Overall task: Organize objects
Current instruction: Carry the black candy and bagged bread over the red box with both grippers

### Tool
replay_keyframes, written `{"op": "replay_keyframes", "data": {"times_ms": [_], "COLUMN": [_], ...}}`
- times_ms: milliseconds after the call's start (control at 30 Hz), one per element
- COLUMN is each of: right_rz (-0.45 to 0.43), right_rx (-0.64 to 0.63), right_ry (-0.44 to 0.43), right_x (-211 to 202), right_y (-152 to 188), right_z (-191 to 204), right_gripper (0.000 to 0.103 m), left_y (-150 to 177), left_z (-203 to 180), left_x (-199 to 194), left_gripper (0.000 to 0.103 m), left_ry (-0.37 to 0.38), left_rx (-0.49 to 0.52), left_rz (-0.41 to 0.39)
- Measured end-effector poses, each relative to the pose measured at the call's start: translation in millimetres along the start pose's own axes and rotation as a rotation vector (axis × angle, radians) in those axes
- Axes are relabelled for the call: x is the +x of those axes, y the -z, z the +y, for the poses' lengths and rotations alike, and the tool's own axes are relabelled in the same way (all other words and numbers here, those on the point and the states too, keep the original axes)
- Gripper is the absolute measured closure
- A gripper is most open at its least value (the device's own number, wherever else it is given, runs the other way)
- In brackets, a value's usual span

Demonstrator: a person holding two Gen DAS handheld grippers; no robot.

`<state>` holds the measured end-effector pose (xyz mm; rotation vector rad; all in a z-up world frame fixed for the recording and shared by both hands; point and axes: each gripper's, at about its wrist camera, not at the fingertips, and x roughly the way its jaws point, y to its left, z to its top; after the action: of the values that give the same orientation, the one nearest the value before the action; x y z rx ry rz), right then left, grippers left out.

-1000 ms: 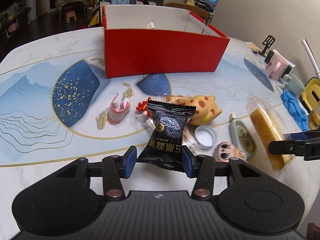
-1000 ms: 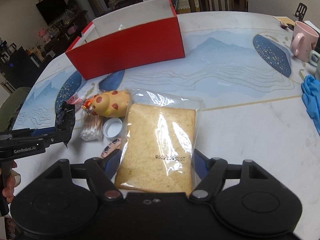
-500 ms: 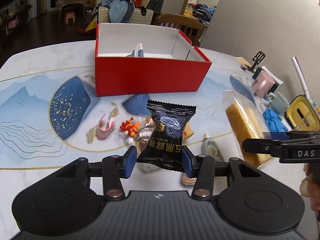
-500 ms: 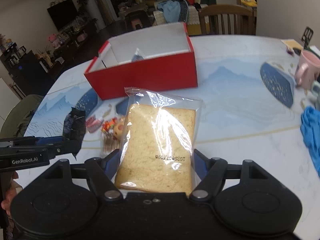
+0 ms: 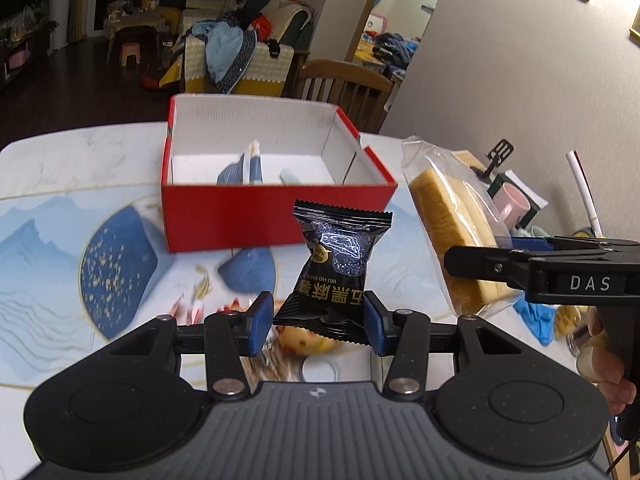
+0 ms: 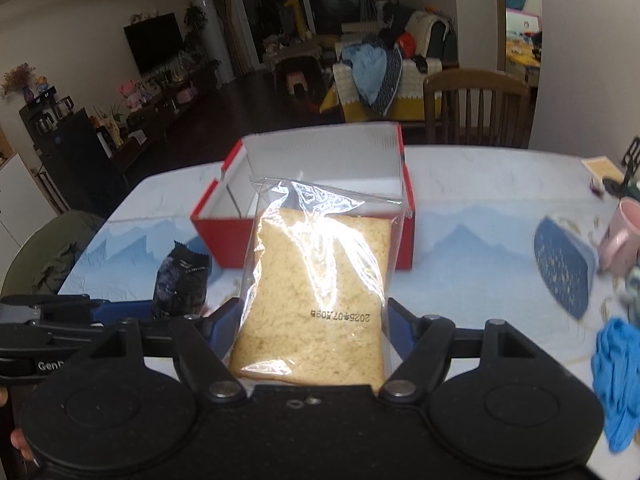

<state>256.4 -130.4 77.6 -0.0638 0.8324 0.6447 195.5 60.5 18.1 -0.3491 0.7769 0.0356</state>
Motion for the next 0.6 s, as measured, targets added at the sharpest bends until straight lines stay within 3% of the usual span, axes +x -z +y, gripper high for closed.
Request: {"op": "replay_keyframes", "data": {"times_ms": [600], "right_rz": [-0.05], "right_rx": [-0.087], "right_ry": [-0.001], "right_x": [40], "right_y": [-67], "right_z": [-7], "right_gripper": [0.029], "left_y": [-84], "left_z": [-2], "left_x": [31], "left_gripper": [0.057], "left_ry": [-0.058], "left_rx": [-0.007], "left_rz": [-0.097]}}
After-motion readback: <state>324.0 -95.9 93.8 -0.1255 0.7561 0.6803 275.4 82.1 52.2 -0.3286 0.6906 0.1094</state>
